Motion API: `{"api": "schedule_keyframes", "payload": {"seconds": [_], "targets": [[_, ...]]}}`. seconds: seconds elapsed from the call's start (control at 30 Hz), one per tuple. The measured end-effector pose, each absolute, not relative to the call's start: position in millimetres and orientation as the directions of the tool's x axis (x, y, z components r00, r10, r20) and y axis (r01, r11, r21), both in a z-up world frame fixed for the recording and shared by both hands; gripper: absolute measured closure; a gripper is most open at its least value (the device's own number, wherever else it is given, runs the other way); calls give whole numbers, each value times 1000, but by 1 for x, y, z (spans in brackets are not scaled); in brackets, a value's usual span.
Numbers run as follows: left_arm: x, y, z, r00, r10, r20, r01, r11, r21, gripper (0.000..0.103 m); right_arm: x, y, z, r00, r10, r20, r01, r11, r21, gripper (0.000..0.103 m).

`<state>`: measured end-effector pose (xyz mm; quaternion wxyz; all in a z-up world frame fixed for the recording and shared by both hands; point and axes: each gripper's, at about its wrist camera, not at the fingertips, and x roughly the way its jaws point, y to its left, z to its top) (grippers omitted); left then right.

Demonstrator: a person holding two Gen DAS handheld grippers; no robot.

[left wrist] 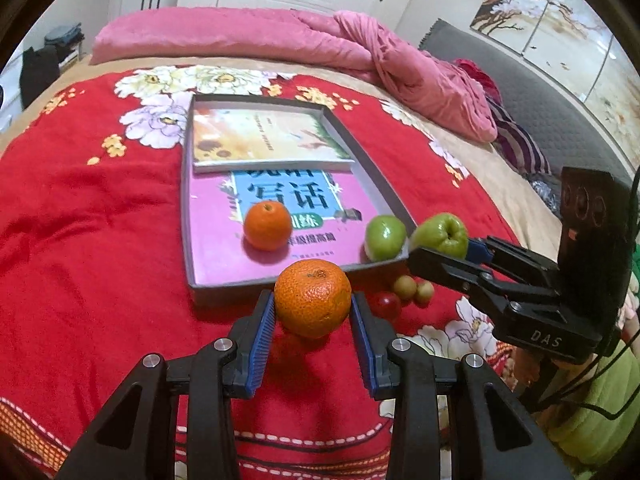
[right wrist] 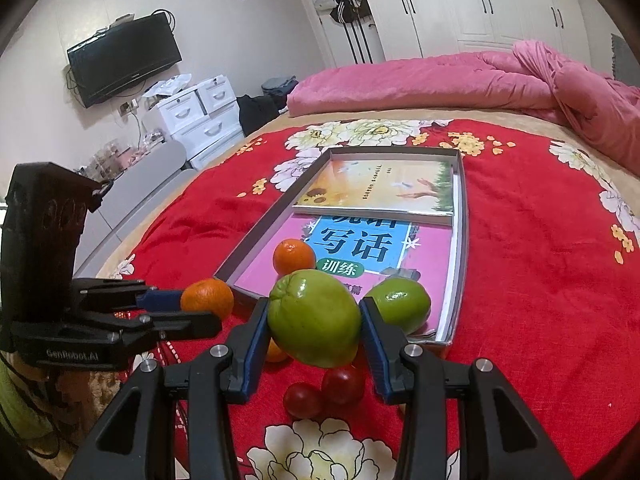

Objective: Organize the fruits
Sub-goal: 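Lift the orange in the left tool and the green apple in the right tool toward the tray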

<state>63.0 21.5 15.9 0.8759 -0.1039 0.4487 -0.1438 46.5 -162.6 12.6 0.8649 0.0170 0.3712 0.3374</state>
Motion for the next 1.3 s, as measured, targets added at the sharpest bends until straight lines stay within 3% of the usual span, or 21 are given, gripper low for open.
{"api": "schedule_keyframes", "payload": {"seconds": [0.6,1.3], "targets": [[84,50,15,614,-247,-750,65,962,-264,64,52,-158,18,517,597,-613,-569,775,275,59],[101,38,-3,599,-183,-780,74,982,-174,64,62,-152,19,533,583,-613,-556,787,266,59]]}}
